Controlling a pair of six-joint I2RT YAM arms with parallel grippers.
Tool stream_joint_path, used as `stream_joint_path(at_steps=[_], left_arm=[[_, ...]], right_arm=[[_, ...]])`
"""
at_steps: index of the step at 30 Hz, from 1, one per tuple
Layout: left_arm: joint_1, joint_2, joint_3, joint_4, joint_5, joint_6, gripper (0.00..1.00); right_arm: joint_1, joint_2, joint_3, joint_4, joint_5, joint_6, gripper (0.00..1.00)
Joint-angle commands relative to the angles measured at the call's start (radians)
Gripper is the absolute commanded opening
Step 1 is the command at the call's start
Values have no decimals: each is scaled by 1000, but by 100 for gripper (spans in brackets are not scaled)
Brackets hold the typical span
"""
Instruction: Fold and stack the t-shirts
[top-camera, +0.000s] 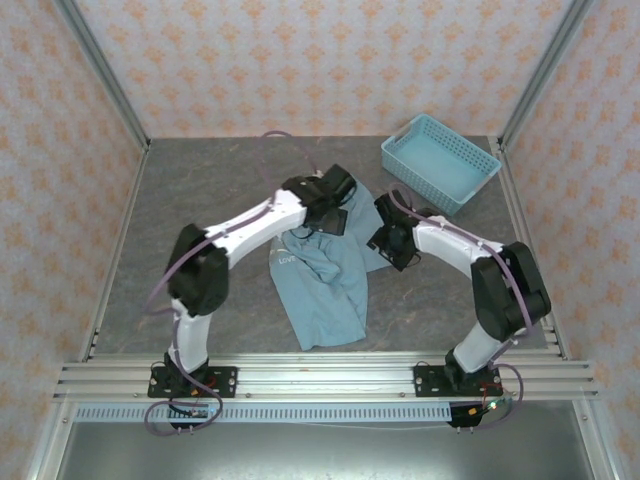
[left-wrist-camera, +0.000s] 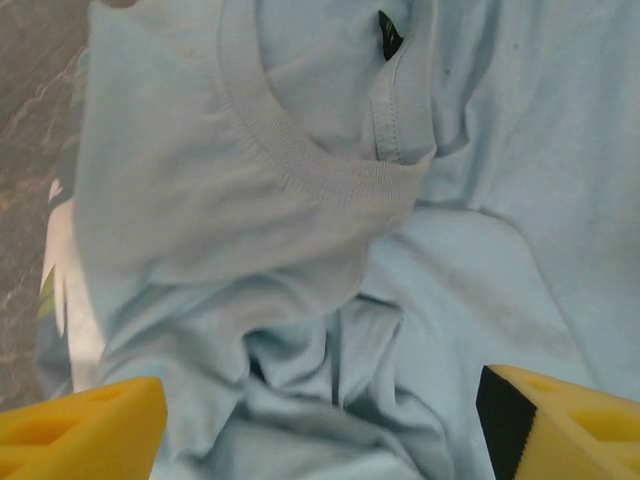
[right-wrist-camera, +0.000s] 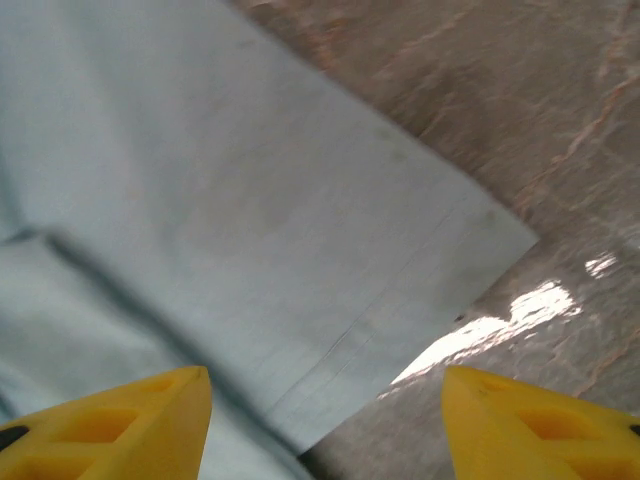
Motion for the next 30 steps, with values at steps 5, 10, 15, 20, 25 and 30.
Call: stream_joint_path(at_steps=[5, 10, 15, 20, 25, 30], left_arm=[[-4, 153, 110, -98, -220, 115, 74], [-2, 239, 180, -96, -303, 152, 53], [21, 242, 226, -98, -352, 144, 0], [79, 118, 188, -84, -308, 95, 0], [200, -81, 84, -56, -175, 0, 0], [374, -267, -15, -23, 11, -73, 0]], right_arm=[[-48, 83, 6, -4, -52, 77, 61], [-65, 119, 13, -8, -45, 73, 51], [-89, 155, 58, -25, -2, 27, 13], [-121, 203, 206, -111, 101, -83, 0], [-173, 255, 409, -195, 176, -198, 0], [-201, 329, 650, -273, 213, -292, 0]])
